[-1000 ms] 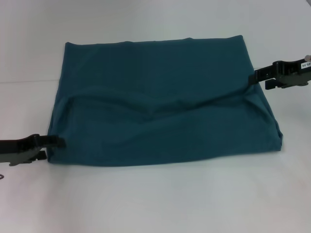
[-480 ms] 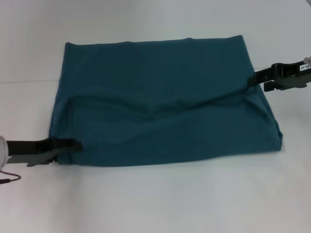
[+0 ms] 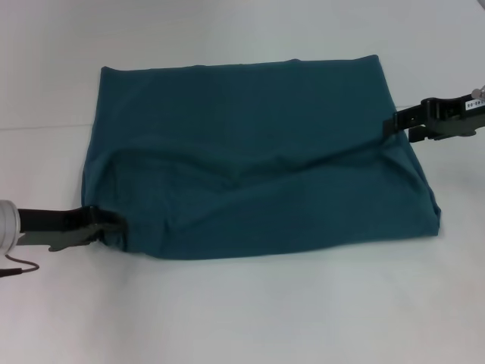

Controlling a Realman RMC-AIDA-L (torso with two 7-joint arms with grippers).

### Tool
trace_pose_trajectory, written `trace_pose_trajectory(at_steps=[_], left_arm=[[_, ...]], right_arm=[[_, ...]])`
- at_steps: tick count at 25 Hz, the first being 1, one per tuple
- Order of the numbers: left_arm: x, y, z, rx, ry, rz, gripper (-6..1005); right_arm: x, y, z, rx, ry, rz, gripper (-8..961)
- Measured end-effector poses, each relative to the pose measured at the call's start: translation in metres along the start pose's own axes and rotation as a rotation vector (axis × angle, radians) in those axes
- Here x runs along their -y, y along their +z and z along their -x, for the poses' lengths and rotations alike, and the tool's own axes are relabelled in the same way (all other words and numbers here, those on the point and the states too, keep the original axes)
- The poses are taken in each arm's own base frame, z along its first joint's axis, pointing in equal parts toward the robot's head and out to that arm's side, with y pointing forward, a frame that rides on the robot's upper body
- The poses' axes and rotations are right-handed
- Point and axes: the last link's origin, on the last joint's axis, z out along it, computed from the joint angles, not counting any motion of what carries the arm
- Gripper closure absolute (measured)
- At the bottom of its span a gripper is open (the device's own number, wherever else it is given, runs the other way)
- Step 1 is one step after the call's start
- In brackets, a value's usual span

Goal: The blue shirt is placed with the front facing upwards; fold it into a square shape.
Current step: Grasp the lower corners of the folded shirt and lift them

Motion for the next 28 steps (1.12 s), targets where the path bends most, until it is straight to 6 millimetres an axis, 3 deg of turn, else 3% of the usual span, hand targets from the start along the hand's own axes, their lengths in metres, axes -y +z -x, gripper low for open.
trace_pose_trajectory(at_steps=[3, 8, 14, 20, 28], left_arm=[[0.001, -0.002, -0.002, -0.004, 0.002, -0.005, 565], [0.003, -0.003, -0.004, -0.013, 0.005, -0.010, 806], [-0.002, -0.006, -0.005, -0.009, 0.014, 0.040, 944], [-0.011, -0.013, -0.011, -0.016, 0.016, 0.154, 945], [-0.002, -0.012, -0.008, -0.028, 0.001, 0.120, 945]], right_arm=[[-0.001, 0.000, -0.001, -0.008, -0.015, 0.006, 351], [-0.002, 0.001, -0.004, -0.022, -0.038, 0.016, 354], [-0.002, 0.000, -0.010, -0.052, -0.060, 0.032, 358], [0.005, -0.009, -0.024, -0.095, -0.082, 0.057, 362], [0.043, -0.039, -0.039, -0.036, -0.021, 0.006, 367]])
